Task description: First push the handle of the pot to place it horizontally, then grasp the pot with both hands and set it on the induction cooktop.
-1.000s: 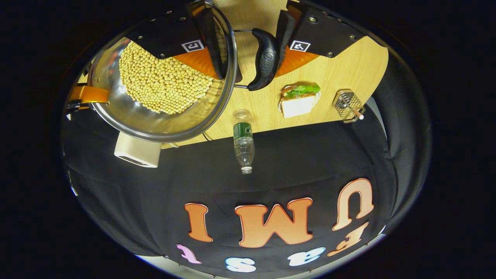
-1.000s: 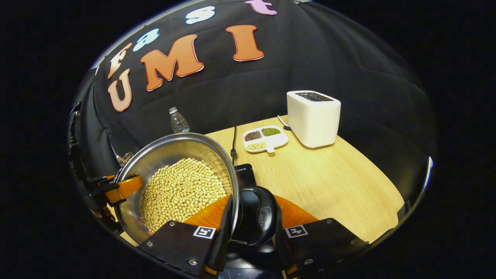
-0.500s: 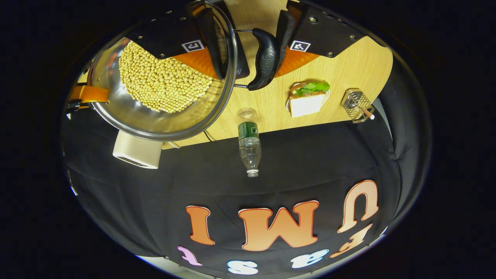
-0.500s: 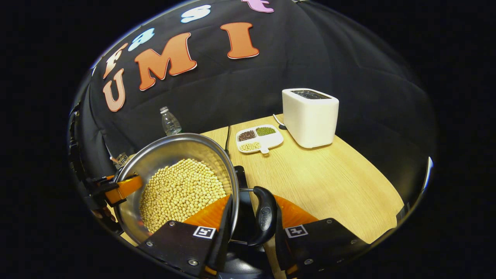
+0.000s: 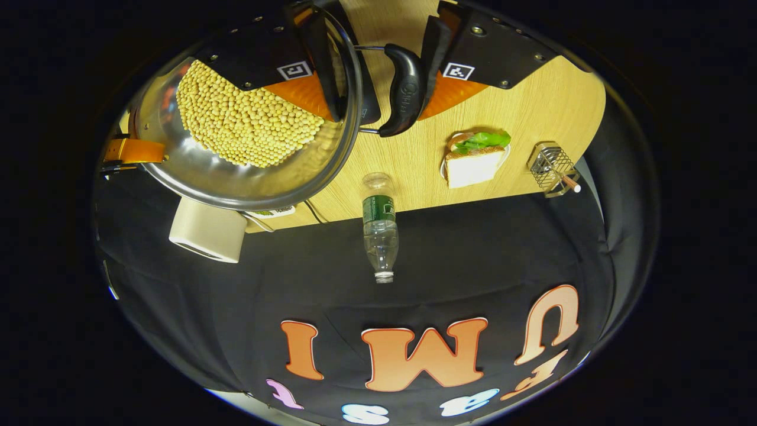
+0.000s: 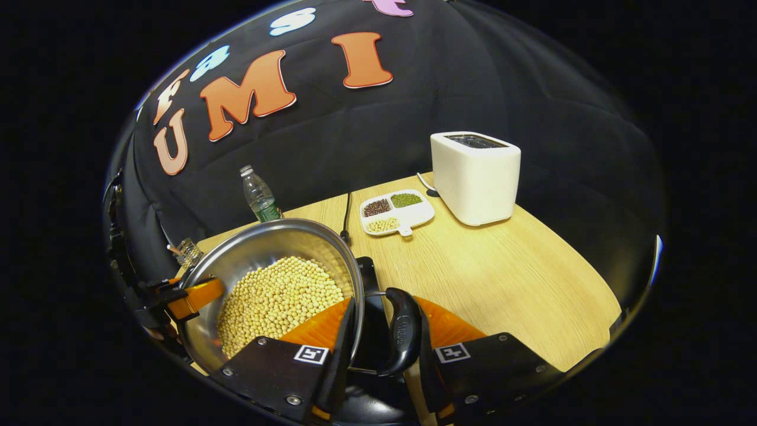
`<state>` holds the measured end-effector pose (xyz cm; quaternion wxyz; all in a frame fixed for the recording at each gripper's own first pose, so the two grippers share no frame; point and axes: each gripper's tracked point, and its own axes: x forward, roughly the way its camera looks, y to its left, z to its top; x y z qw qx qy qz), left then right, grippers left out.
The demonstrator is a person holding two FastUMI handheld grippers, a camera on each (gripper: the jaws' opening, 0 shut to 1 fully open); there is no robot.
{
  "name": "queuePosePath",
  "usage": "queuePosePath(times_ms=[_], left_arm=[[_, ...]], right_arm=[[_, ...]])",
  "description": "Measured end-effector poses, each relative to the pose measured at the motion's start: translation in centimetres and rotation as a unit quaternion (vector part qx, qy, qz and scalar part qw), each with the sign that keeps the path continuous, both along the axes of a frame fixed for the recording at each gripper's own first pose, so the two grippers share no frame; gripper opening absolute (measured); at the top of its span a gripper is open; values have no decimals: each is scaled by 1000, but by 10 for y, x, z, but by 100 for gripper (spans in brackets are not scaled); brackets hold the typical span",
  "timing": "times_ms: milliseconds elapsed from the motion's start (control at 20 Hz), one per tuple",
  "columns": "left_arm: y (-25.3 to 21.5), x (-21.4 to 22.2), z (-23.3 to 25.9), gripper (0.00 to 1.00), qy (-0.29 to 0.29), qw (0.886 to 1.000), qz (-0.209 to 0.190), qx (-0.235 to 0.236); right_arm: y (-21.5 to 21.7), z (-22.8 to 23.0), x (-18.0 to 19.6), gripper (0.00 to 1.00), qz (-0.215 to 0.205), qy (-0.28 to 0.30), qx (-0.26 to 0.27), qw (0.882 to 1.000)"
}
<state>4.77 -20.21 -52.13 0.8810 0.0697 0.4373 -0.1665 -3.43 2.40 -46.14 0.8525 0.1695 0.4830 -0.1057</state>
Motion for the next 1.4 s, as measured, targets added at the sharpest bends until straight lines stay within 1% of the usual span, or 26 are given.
queuePosePath(times_ms=[50, 150, 200, 300, 350, 400, 550, 600, 850, 1000, 1150, 1350, 1400], left_arm=[[1, -2, -3, 65, 6, 1000, 4, -4], [1, 0, -3, 65, 6, 1000, 9, -10], [1, -3, -6, 65, 9, 1000, 9, -9], [1, -3, -4, 69, 3, 1000, 8, -1], [3, -3, 0, 69, -2, 1000, 10, 4], [1, -1, 5, 71, -9, 1000, 11, 0], [7, 9, 35, 72, -48, 999, 14, 3], [10, 10, 46, 78, -60, 998, 15, 4], [23, 22, 125, 78, -118, 992, 30, -22], [41, 29, 180, 78, -166, 984, 47, -34], [60, 31, 244, 78, -217, 973, 63, -53], [91, 34, 335, 77, -293, 949, 93, -71], [100, 34, 354, 78, -310, 943, 99, -72]], right_arm=[[0, 0, 1, 52, -1, -3, -1, 1000], [-1, 0, 3, 53, -2, -3, 2, 1000], [0, -1, 4, 56, 0, -4, 3, 1000], [1, 2, 3, 59, 9, -5, 9, 1000], [1, 7, 3, 61, 13, -11, 6, 1000], [-1, 15, 7, 65, 17, -25, -2, 1000], [-12, 50, 17, 72, 28, -73, -36, 996], [-14, 62, 21, 74, 34, -90, -46, 994], [-13, 128, 39, 84, 50, -168, -70, 982], [-12, 165, 42, 93, 64, -212, -83, 972], [-9, 204, 46, 94, 78, -252, -100, 959], [-4, 254, 55, 94, 93, -302, -107, 943], [-4, 265, 55, 93, 95, -312, -112, 939]])
